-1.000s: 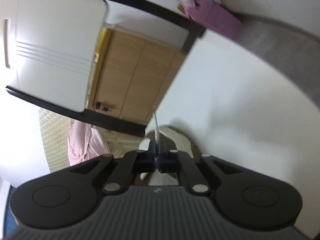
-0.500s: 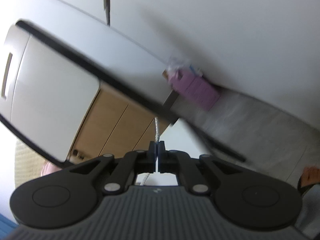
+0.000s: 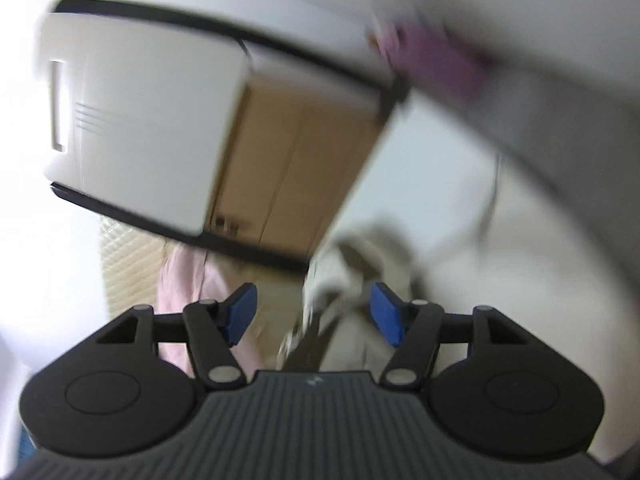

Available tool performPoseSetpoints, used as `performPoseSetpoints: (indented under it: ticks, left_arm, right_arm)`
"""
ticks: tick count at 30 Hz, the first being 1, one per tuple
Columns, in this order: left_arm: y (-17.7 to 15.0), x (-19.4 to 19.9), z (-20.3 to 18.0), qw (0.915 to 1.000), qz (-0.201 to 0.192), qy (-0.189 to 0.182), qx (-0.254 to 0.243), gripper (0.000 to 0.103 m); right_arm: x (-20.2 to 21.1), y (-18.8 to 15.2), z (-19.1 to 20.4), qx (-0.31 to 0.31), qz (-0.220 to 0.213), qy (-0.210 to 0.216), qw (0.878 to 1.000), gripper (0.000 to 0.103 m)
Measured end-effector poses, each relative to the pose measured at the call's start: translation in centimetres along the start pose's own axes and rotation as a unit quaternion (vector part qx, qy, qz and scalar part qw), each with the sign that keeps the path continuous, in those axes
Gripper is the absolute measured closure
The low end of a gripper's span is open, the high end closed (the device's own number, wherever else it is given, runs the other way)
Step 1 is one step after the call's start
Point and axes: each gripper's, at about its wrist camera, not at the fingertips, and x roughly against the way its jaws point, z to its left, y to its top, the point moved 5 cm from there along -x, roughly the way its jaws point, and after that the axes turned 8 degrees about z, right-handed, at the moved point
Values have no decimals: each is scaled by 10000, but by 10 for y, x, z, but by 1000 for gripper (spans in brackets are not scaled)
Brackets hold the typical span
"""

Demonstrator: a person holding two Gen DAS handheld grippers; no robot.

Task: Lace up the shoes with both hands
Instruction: 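Pull the lace end away from the sneaker with the right gripper to tighten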

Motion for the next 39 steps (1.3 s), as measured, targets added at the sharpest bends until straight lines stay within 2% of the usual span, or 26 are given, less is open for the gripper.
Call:
performPoseSetpoints:
  ticks: [2, 3, 6, 8, 9, 10, 11, 15, 19, 27, 29, 31, 33, 34, 35, 39]
  left_arm:
    - [2, -2, -1, 10000, -40, -54, -14, 88]
    - [2, -4, 0, 10000, -50, -83, 17, 92]
    - [3, -7, 1, 10000, -54, -18, 74, 94]
    - [4, -8, 5, 9999, -29, 63, 148, 94]
    - [4, -8, 7, 9998, -9, 98, 199, 94]
    - [5, -8, 9, 9996, 14, 131, 254, 94]
    - [5, -8, 12, 9994, 36, 164, 309, 94]
    - [5, -8, 17, 9989, 80, 130, 451, 94]
    - [5, -7, 22, 9982, 121, 86, 588, 94]
    - [5, -7, 31, 9965, 190, -6, 817, 94]
    - [5, -8, 32, 9963, 196, -34, 835, 94]
    - [6, -9, 33, 9961, 203, -62, 852, 94]
    - [6, -10, 35, 9959, 209, -89, 870, 94]
    - [6, -10, 35, 9958, 213, -103, 879, 94]
    - [6, -11, 36, 9957, 216, -117, 888, 94]
    - [5, -10, 35, 9962, 203, -110, 846, 94]
  right_arm:
    - [-17, -3, -5, -67, 133, -191, 9997, 39]
    - [-23, -2, -6, -43, 80, -289, 9995, 40]
    - [-33, 7, -9, -75, -151, -292, 9994, 44]
    - [-38, 10, -12, -150, -190, -186, 9995, 71]
    - [-39, 10, -12, -112, -197, -190, 9996, 77]
    - [-41, 7, -7, -23, -176, -193, 9997, 91]
    - [-44, 5, -1, 81, -172, -220, 9996, 100]
    - [-48, 5, 18, 560, -292, -414, 9971, 101]
    - [-43, 11, 14, 681, -534, -789, 9931, 101]
    - [22, 51, -6, 487, -1676, -1499, 9732, 101]
    - [33, 58, -11, 485, -1800, -1621, 9690, 101]
    - [38, 57, -9, 763, -1734, -1767, 9659, 98]
    - [41, 54, -6, 883, -1713, -1837, 9639, 91]
    - [44, 51, -5, 895, -1721, -1799, 9644, 73]
    - [48, 48, -3, 918, -1769, -1731, 9645, 49]
    - [51, 35, 15, 1271, -1734, -1240, 9687, 29]
